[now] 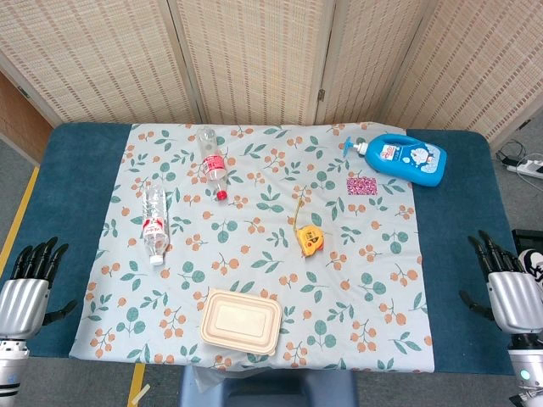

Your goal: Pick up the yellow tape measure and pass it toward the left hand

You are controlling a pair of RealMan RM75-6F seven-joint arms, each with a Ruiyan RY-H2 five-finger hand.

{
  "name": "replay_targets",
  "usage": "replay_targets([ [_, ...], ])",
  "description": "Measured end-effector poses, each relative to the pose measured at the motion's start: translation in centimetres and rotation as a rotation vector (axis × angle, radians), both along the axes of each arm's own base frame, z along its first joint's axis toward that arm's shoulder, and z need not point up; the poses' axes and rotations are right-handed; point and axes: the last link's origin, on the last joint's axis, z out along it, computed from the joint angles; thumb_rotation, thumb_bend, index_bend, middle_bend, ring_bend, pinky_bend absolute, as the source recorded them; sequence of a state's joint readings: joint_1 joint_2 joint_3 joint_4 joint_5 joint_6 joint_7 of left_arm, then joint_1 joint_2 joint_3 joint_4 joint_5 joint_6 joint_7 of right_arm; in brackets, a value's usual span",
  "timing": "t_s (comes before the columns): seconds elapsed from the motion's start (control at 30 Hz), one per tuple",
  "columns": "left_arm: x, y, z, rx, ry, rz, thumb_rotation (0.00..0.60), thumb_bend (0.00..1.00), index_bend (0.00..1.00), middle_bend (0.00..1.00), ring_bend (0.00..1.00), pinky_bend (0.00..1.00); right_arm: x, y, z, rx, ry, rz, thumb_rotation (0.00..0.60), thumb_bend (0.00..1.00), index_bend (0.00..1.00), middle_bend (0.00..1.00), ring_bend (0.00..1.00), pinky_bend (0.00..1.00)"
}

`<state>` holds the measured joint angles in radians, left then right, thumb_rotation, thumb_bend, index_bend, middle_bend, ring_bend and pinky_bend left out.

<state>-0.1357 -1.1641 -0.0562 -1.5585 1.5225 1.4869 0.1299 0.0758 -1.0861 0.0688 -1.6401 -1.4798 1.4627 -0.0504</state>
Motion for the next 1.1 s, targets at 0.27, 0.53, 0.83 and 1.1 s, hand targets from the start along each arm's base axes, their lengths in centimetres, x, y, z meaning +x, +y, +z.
replay_targets([
  [0.27, 0.0, -0.2, -0.2, -0.009, -0.004, 0.005, 0.600, 0.19, 0.00, 0.00, 0.00, 0.00, 0.1, -0.1, -0.2, 0.019, -0.004, 0.006, 0.600, 0.28, 0.00, 0.05, 0.14, 0.17],
  [0.53, 0.0, -0.4, -0.1, -0.006, -0.014, 0.004, 0.600, 0.19, 0.00, 0.00, 0.00, 0.00, 0.7, -0.8, -0.6, 0.030, -0.015, 0.028, 0.600, 0.28, 0.00, 0.05, 0.14, 0.17],
  [0.83, 0.0, -0.8, 0.3, 0.001, -0.022, 0.000, 0.600, 0.19, 0.00, 0.00, 0.00, 0.00, 3.2, -4.1, -2.7, 0.148, 0.014, 0.108, 0.600, 0.28, 0.00, 0.05, 0.14, 0.17],
  [1.1, 0.1, -1.0, 0.6, 0.007, -0.024, 0.003, 0.600, 0.19, 0.00, 0.00, 0.00, 0.00, 7.8, -8.7, -6.0, 0.296, 0.053, 0.228, 0.600, 0.28, 0.00, 0.08, 0.14, 0.18],
])
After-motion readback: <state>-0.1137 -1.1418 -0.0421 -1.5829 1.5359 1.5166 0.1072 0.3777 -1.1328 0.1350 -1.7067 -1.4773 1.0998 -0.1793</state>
